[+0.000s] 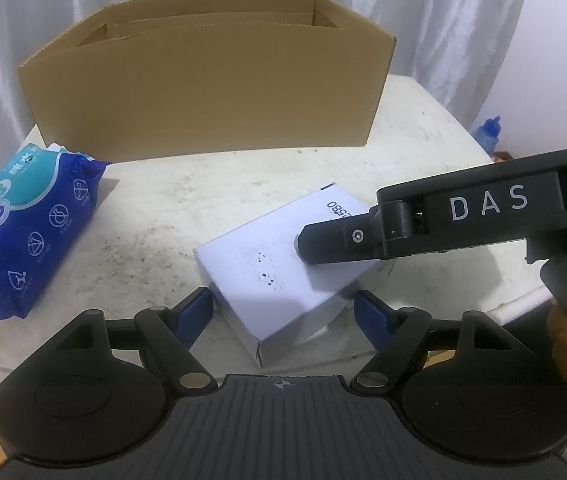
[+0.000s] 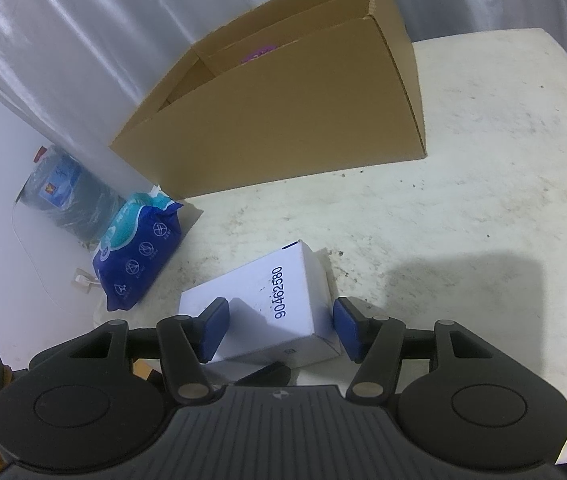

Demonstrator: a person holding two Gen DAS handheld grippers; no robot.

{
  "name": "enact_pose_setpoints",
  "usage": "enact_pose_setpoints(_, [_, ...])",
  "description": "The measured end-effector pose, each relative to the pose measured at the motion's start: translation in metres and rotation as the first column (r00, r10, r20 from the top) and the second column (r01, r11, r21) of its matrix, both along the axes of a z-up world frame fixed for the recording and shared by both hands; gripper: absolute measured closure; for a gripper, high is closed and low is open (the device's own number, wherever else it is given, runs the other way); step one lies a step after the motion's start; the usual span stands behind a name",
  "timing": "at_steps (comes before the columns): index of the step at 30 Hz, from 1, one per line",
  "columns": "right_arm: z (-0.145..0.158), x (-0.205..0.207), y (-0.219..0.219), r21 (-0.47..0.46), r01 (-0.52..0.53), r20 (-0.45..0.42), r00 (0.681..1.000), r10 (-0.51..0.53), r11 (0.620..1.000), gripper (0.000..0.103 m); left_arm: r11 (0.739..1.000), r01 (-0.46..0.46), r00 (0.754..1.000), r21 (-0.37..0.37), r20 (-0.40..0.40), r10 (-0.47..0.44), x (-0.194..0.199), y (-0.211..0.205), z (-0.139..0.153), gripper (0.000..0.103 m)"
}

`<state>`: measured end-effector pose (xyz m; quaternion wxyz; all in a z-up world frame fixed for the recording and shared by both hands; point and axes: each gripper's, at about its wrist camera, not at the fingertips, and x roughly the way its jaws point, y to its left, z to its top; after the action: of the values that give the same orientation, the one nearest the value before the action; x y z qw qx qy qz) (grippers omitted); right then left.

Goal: Organize objects

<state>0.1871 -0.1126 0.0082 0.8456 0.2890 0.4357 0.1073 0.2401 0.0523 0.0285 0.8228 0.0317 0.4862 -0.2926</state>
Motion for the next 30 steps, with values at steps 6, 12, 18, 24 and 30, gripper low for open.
enact_pose_setpoints(6, [0.0023, 0.0013, 0.0005, -0.001, -0.001, 0.002, 1.000, 0.001, 1.000, 0.041, 1.000, -0.001, 1.000, -0.001, 0.006, 0.001, 0.0008, 0.0017, 0.0013, 0.026])
enact_pose_setpoints(12, [0.0028, 0.0020, 0.0008, -0.001, 0.001, 0.000, 1.000, -0.001, 1.000, 0.041, 1.000, 0.000, 1.000, 0.001, 0.007, 0.000, 0.0022, 0.0017, 0.0016, 0.026])
enact_pose_setpoints(18, [0.0044, 0.0027, 0.0012, -0.001, 0.003, 0.001, 1.000, -0.003, 1.000, 0.041, 1.000, 0.000, 1.000, 0.003, 0.011, 0.000, 0.0021, 0.0010, 0.0018, 0.026])
enact_pose_setpoints(24, [0.0056, 0.0051, 0.0011, -0.002, 0.009, 0.002, 1.000, -0.009, 1.000, 0.041, 1.000, 0.007, 1.000, 0.003, 0.015, -0.007, 0.0036, 0.0004, 0.0023, 0.026])
enact_pose_setpoints(30, [0.0023, 0.0054, -0.0016, 0.004, 0.020, -0.007, 1.000, -0.020, 1.000, 0.041, 1.000, 0.022, 1.000, 0.011, 0.020, -0.023, 0.0069, -0.0035, 0.0008, 0.026])
